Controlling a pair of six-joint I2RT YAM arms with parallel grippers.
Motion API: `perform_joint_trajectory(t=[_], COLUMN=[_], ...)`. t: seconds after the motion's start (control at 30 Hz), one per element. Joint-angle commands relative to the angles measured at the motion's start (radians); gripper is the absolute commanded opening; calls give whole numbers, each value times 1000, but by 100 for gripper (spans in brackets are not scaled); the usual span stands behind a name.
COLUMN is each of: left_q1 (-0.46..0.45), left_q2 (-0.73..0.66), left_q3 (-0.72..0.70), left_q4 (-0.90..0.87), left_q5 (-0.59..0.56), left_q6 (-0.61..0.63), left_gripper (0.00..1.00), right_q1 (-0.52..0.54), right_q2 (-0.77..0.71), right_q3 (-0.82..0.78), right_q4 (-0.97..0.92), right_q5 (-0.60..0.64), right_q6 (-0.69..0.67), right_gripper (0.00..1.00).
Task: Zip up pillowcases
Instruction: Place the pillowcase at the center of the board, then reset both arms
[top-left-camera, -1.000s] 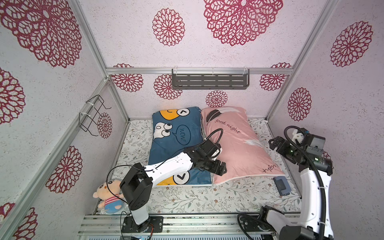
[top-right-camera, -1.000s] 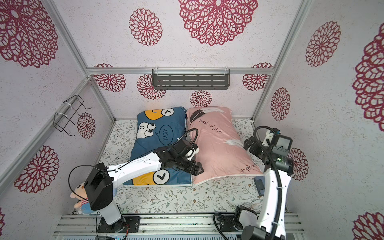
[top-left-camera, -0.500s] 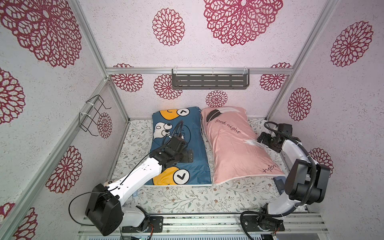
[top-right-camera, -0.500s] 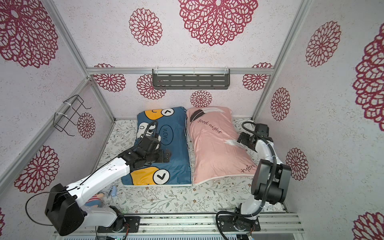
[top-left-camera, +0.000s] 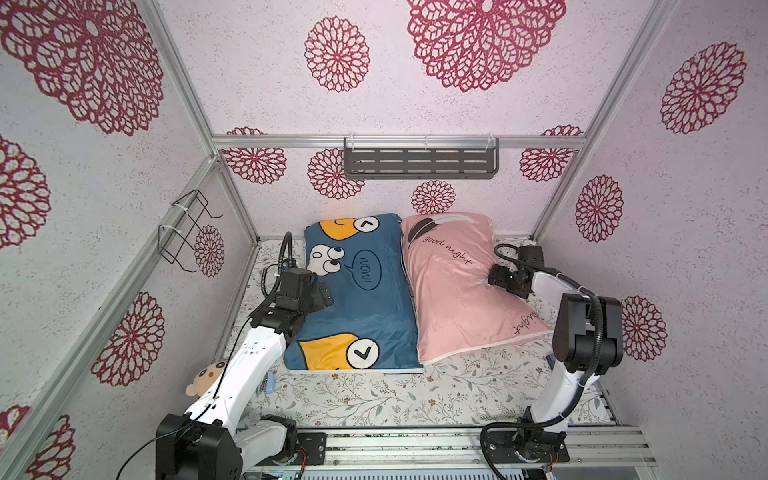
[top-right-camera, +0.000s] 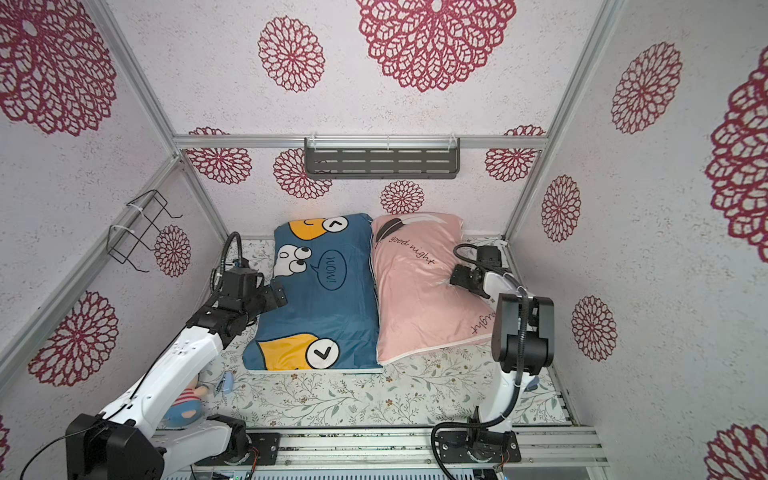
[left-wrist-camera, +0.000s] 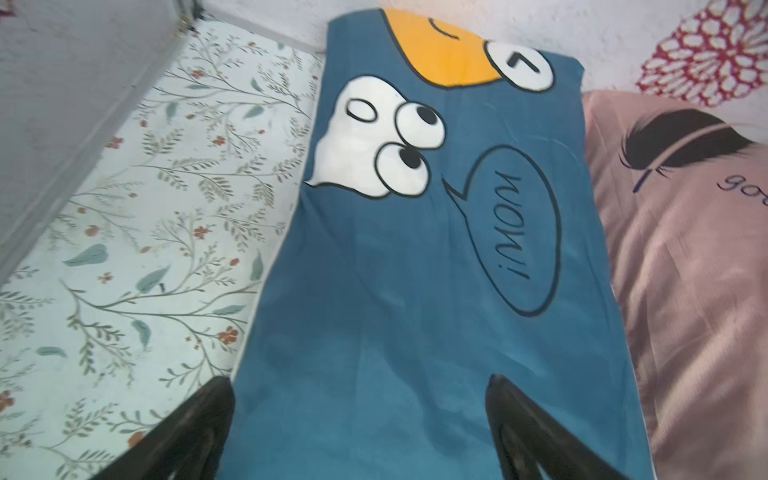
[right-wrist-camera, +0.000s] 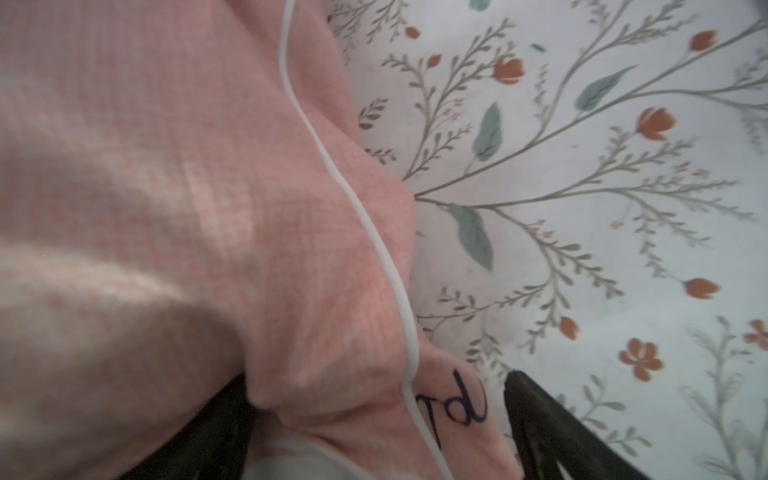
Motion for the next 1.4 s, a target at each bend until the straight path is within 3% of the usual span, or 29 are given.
perform_joint_trajectory(t=[0.0, 0.2, 0.33, 0.5, 0.63, 0.83, 1.03, 1.27, 1.37], left_q1=[64, 179, 221, 268, 303, 323, 335, 342, 341], left_q2=[-33, -28, -7, 40, 116, 200, 273, 237, 216], left_q3=[-26, -87, -118, -204, -257, -345, -356, -401, -427], left_q4=[67, 189, 249, 447, 603, 849, 917, 958, 985], left_q5=[-50, -97, -194, -277, -290, -273, -243, -193, -168], left_q6=[40, 42, 63, 137, 212, 302, 340, 345, 340], left_gripper=[98, 98, 98, 98, 98, 98, 98, 98, 98], right_q1=[91, 130, 131, 131, 130, 130, 136, 136, 139], right_q2=[-36, -107, -280, -569, -706, -654, -542, -411, -412], right_q3=[-71, -115, -235, -544, -782, -916, -971, -1046, -1044], right_q4=[85, 113, 182, 471, 756, 968, 1161, 1418, 1412], right_q5=[-64, -35, 127, 340, 431, 507, 575, 604, 608], right_q6=[96, 55, -75, -197, -235, -232, -264, -268, -269], right_gripper=[94, 98, 99, 99, 99, 99, 99, 99, 99])
